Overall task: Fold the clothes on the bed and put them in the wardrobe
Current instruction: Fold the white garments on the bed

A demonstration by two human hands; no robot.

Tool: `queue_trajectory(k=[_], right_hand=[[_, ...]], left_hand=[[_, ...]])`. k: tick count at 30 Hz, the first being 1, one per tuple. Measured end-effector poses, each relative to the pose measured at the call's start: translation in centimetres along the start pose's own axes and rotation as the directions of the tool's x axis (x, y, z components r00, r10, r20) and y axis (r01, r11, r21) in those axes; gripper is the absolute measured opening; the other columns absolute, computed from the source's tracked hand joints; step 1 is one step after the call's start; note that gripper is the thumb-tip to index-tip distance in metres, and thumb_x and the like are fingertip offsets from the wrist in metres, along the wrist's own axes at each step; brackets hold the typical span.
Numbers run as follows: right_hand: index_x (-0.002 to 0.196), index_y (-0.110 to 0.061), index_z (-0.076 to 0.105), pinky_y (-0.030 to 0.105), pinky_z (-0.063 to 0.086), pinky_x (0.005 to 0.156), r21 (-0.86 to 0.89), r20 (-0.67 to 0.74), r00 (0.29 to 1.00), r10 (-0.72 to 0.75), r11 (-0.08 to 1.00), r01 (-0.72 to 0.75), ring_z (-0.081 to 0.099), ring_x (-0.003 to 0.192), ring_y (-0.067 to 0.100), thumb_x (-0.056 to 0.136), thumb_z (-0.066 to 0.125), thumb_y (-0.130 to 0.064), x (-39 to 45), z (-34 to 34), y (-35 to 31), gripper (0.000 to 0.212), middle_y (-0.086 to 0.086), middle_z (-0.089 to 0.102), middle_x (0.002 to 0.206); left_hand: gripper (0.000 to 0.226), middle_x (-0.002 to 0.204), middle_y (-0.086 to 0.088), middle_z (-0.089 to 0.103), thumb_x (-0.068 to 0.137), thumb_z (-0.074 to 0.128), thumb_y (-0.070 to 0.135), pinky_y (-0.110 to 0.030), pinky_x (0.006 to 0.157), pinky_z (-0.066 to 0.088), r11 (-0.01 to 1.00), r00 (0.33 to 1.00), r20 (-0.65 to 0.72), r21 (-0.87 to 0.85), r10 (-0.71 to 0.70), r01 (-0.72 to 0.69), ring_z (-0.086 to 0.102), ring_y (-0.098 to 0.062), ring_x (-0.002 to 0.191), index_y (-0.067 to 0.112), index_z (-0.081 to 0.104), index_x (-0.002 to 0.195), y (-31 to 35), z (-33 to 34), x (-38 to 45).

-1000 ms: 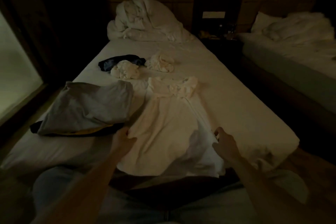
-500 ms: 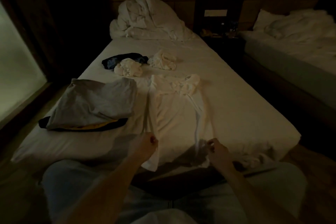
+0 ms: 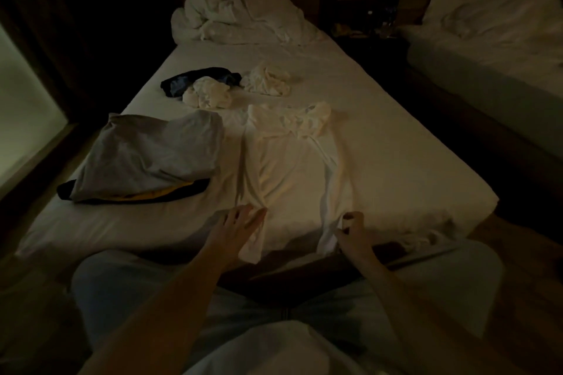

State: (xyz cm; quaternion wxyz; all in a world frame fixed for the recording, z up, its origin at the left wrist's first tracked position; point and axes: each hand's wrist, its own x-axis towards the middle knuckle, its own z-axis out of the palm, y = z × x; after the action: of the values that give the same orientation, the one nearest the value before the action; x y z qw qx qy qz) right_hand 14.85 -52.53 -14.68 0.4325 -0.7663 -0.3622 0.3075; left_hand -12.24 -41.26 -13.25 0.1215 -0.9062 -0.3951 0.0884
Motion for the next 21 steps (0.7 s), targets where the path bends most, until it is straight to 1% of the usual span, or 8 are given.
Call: queue_trajectory(k=[2, 5, 8, 10, 12, 15, 19, 21], right_hand=[[0.118, -0.013, 0.034, 0.009, 0.043, 0.049, 0.119, -0.039, 0.999, -0.020, 0.993, 0.024, 0.055, 0.078, 0.021, 0.095, 0.049, 0.002, -0.6, -0.2, -0.2, 0.031, 0.020, 0.055, 0.105], [0.108, -0.013, 0.048, 0.020, 0.049, 0.045, 0.293, 0.010, 0.999, 0.052, 0.955, -0.053, 0.060, 0.078, 0.023, 0.098, 0.039, 0.002, -1.3, -0.4, -0.3, 0.020, 0.013, 0.056, 0.100], [0.084, -0.006, 0.063, 0.025, 0.052, 0.047, 0.403, 0.053, 0.992, 0.114, 0.907, -0.126, 0.062, 0.087, 0.029, 0.098, 0.038, -0.001, -1.3, -0.7, -0.5, 0.030, 0.015, 0.064, 0.101], [0.082, -0.008, 0.068, 0.028, 0.055, 0.055, 0.449, 0.084, 0.989, 0.119, 0.882, -0.144, 0.063, 0.087, 0.028, 0.096, 0.039, 0.002, -1.3, -1.3, -0.9, 0.033, 0.015, 0.065, 0.101], [0.087, -0.020, 0.071, 0.029, 0.054, 0.065, 0.352, 0.077, 0.996, 0.053, 0.933, -0.077, 0.064, 0.086, 0.028, 0.086, 0.047, 0.013, -0.9, -2.0, -1.3, 0.041, 0.010, 0.069, 0.096], [0.091, -0.026, 0.069, 0.019, 0.051, 0.062, 0.129, 0.040, 0.989, -0.139, 0.983, 0.133, 0.065, 0.076, 0.018, 0.075, 0.061, 0.019, -0.9, -2.9, -2.1, 0.048, -0.003, 0.071, 0.086], [0.086, -0.016, 0.069, 0.027, 0.053, 0.076, 0.003, -0.141, 0.955, -0.260, 0.965, 0.263, 0.066, 0.084, 0.017, 0.077, 0.075, 0.004, 0.2, -3.8, -3.4, 0.023, 0.000, 0.069, 0.086], [0.089, -0.011, 0.071, 0.028, 0.046, 0.073, -0.039, -0.210, 0.932, -0.295, 0.955, 0.294, 0.064, 0.081, 0.019, 0.080, 0.074, -0.003, 0.8, -4.5, -4.5, 0.013, 0.002, 0.067, 0.082]], left_hand=[[0.108, 0.123, -0.012, 0.056, 0.050, 0.084, 0.030, -0.038, 0.068, 0.055, 0.999, 0.998, -0.051, -0.025, 0.025, -0.026, 0.058, -0.032, 0.098, 0.018, 0.033, 0.145, 0.4, 0.2, 0.2], [0.122, 0.127, -0.009, 0.058, 0.047, 0.088, 0.029, -0.037, 0.075, 0.056, 0.991, 0.998, -0.039, -0.123, 0.041, -0.046, 0.058, -0.031, 0.106, 0.014, 0.021, 0.148, 0.8, -0.1, 0.3], [0.085, 0.145, -0.009, 0.044, 0.085, 0.062, 0.025, -0.036, 0.105, 0.037, 0.981, 0.999, -0.027, -0.189, 0.028, -0.032, 0.038, -0.029, 0.134, 0.011, 0.013, 0.152, 0.4, -1.3, -0.3], [0.070, 0.139, -0.010, 0.049, 0.088, 0.056, 0.020, -0.035, 0.102, 0.036, 0.974, 0.999, 0.005, -0.223, 0.039, -0.037, 0.041, -0.028, 0.131, 0.013, 0.021, 0.149, -0.5, -2.0, -0.3], [0.057, 0.128, -0.011, 0.055, 0.086, 0.056, 0.020, -0.038, 0.093, 0.041, 0.942, 0.997, -0.011, -0.326, 0.079, -0.078, 0.052, -0.031, 0.119, 0.019, 0.037, 0.140, -1.5, -3.1, -0.6], [0.017, 0.108, -0.012, 0.061, 0.075, 0.053, 0.019, -0.034, 0.072, 0.048, 0.812, 0.985, -0.165, -0.568, 0.051, -0.137, 0.065, -0.032, 0.089, 0.021, 0.062, 0.089, -2.5, -3.4, -0.3], [0.015, 0.063, 0.008, 0.052, 0.070, 0.057, 0.020, -0.031, 0.059, 0.042, 0.650, 0.982, -0.174, -0.756, -0.080, -0.081, 0.050, -0.006, 0.059, 0.028, 0.052, 0.058, -2.7, -5.4, 1.0], [0.009, 0.058, 0.004, 0.050, 0.068, 0.050, 0.023, -0.035, 0.060, 0.040, 0.574, 0.984, -0.120, -0.819, -0.133, -0.022, 0.047, -0.009, 0.057, 0.020, 0.052, 0.059, -2.6, -7.1, 1.6]])
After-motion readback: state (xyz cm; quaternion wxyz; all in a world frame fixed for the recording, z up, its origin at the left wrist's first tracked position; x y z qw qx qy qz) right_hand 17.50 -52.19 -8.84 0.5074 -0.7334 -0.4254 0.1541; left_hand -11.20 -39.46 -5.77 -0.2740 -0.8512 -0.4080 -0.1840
